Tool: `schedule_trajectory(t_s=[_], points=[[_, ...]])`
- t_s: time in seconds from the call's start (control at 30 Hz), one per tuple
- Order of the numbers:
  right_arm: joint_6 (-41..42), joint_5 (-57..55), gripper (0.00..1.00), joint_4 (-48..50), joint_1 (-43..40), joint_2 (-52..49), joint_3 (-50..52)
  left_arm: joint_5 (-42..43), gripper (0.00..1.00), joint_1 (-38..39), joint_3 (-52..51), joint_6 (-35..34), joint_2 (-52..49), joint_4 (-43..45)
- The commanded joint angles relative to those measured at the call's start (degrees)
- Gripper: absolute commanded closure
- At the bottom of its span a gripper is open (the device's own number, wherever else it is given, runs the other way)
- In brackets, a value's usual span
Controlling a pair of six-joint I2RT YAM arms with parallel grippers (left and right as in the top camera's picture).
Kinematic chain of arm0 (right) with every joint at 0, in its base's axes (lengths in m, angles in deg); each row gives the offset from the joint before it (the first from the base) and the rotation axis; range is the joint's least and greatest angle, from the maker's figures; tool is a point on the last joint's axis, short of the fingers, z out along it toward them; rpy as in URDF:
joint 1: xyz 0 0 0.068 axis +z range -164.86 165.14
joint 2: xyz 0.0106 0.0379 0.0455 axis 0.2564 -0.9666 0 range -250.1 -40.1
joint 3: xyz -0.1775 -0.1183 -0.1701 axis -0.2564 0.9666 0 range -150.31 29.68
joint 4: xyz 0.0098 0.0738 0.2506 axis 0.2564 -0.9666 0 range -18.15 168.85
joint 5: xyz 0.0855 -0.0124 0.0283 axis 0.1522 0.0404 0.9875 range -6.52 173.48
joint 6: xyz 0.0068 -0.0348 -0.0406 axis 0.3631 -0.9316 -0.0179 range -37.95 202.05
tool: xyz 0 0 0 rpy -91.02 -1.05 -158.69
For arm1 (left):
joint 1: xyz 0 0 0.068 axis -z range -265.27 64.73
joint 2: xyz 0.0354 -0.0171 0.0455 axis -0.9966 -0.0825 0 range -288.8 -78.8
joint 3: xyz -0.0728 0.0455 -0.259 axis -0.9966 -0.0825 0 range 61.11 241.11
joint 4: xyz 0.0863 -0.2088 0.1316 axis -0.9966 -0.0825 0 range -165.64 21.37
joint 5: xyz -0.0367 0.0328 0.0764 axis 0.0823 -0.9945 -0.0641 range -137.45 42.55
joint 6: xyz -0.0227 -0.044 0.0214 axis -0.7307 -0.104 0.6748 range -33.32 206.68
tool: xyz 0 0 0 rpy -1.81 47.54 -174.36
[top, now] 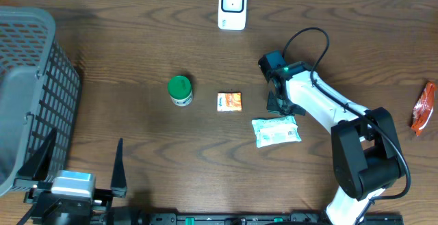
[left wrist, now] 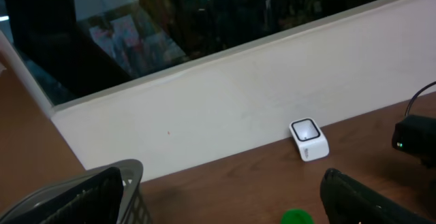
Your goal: Scan the item barcode
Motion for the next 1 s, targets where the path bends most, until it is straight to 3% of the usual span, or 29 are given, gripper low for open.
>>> schedule_trajectory(t_s=[0.0, 0.27, 0.5, 0.6, 0.8, 0.97], points=[[-2.38, -2.4, 0.99, 2.78, -0.02, -0.46, 2.93, 0.76, 0.08, 0.85, 0.0, 0.28, 1.09, 0.24], [-2.36, 2.97, 0.99, 0.74, 0.15, -0.46, 7.85, 0.76, 0.08, 1.09, 0.0, 0.28, 2.12, 0.22], [-2.38, 29.99, 0.99, -8.39, 3.08, -0.44, 7.87, 0.76, 0.08, 1.09, 0.0, 0.28, 2.12, 0.22], [-2.38, 35.56, 0.98, -9.09, 7.3, -0.44, 7.87, 0.76, 0.08, 1.09, 0.0, 0.28, 2.12, 0.22], [1.9, 38.01, 0.98, -6.32, 16.46, -0.31, 7.87, 0.76, 0.08, 1.09, 0.0, 0.28, 2.12, -0.09], [6.4, 34.64, 0.98, -4.24, 18.43, -0.22, 7.78, 0.74, 0.07, 1.09, 0.0, 0.28, 2.12, -0.2]])
